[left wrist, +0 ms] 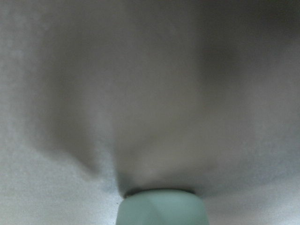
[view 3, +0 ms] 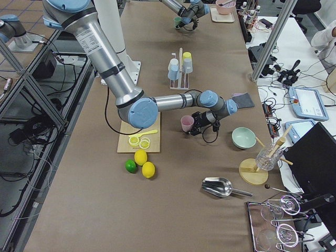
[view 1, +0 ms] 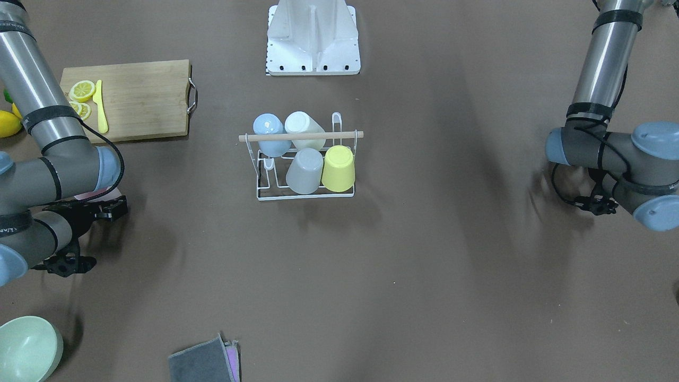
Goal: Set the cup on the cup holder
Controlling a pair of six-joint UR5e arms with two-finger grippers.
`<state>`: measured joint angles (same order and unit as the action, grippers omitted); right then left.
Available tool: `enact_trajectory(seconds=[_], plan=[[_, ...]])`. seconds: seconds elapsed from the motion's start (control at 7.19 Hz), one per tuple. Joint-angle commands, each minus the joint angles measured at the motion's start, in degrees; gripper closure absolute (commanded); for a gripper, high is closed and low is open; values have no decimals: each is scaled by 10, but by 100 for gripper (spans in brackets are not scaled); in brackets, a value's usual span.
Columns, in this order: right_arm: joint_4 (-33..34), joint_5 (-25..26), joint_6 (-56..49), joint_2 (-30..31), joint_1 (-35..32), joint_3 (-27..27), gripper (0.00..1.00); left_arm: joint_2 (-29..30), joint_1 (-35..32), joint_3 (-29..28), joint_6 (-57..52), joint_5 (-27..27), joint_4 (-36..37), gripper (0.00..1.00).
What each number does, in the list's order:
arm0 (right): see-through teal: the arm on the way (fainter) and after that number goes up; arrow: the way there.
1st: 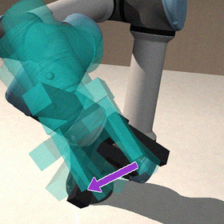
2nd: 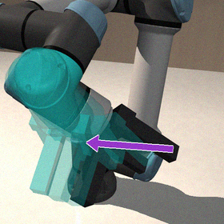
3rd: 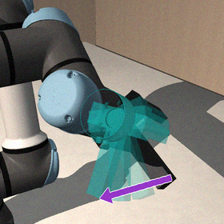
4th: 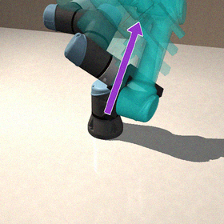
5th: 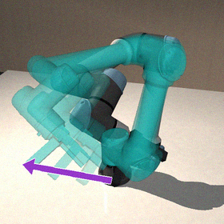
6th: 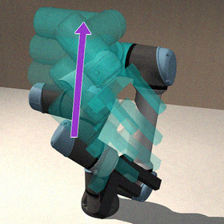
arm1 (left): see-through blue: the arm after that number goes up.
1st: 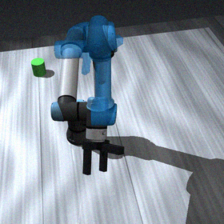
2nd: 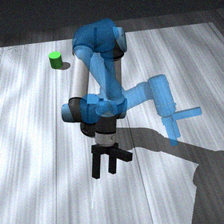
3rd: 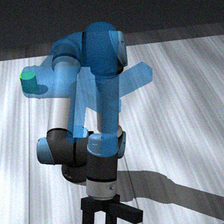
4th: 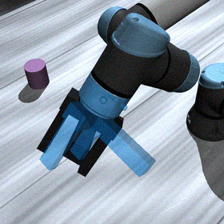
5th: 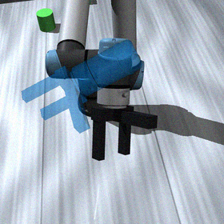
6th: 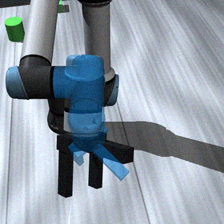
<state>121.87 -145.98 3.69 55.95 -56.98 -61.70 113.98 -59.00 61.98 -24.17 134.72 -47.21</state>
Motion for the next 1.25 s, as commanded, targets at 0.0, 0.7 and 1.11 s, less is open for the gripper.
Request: enact_trajectory(seconds=[0.0,0.7,1.11], plan=[[13,-4,0,-2,0,0,42,-1,-1,3,0,-1,11,2],[14,-4,-13,-3,-8,-5,83,-1,0,-1,-1,0,10,14],[7,-1,-66,-2,-32,-20,83,-1,-2,-2,-16,0,10,72]])
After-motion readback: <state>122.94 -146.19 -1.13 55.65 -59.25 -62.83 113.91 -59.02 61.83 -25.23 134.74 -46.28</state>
